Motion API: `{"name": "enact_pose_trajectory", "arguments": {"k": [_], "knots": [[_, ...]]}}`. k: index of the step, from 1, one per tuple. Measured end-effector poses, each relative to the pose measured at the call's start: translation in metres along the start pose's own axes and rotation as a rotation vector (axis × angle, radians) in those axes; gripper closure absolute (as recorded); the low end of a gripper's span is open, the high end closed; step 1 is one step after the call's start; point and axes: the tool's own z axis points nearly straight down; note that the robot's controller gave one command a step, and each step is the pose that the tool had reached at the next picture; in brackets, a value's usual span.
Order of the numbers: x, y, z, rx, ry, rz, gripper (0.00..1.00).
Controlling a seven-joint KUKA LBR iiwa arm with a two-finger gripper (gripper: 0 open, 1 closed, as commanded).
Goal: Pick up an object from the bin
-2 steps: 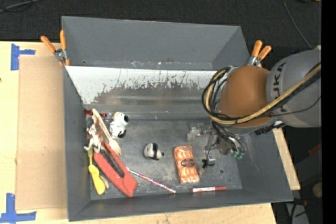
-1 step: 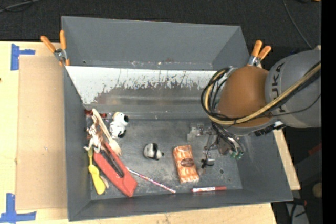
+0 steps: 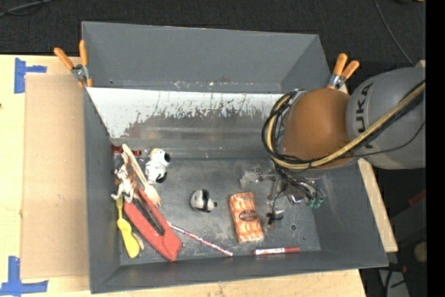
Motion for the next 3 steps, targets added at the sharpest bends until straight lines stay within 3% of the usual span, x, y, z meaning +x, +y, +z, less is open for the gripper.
{"name": "enact_pose_trajectory", "arguments": {"k": [1, 2, 3], "knots": [[-0.0008, -0.0023, -0.0004, -0.002, 0.002, 0.016, 1.00], [-0.0001, -0.0031, 0.0002, -0.001, 0.004, 0.019, 0.00], [0.0000, -0.0031, 0.0002, -0.001, 0.004, 0.019, 0.00]]}}
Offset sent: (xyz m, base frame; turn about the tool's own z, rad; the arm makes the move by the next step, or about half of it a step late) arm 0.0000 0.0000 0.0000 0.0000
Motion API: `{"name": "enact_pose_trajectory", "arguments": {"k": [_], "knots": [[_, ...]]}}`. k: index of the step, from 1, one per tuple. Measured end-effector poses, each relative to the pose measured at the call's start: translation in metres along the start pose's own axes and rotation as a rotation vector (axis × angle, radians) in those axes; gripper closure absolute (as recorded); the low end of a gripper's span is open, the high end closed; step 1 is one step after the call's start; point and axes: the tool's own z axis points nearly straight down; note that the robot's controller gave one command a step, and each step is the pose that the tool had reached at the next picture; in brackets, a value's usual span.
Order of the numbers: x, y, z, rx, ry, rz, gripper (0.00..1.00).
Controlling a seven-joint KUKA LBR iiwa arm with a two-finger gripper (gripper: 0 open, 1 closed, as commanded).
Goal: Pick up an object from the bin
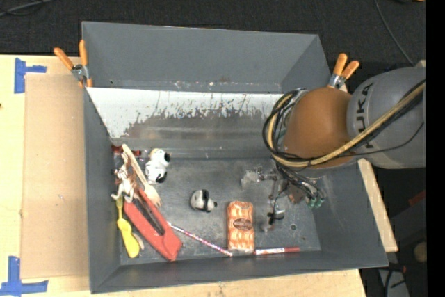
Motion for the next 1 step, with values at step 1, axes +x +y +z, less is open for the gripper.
{"name": "enact_pose_trajectory", "arguments": {"k": [1], "knots": [[0.0121, 0.0515, 0.0004, 0.000, 0.001, -0.066, 0.00]]}}
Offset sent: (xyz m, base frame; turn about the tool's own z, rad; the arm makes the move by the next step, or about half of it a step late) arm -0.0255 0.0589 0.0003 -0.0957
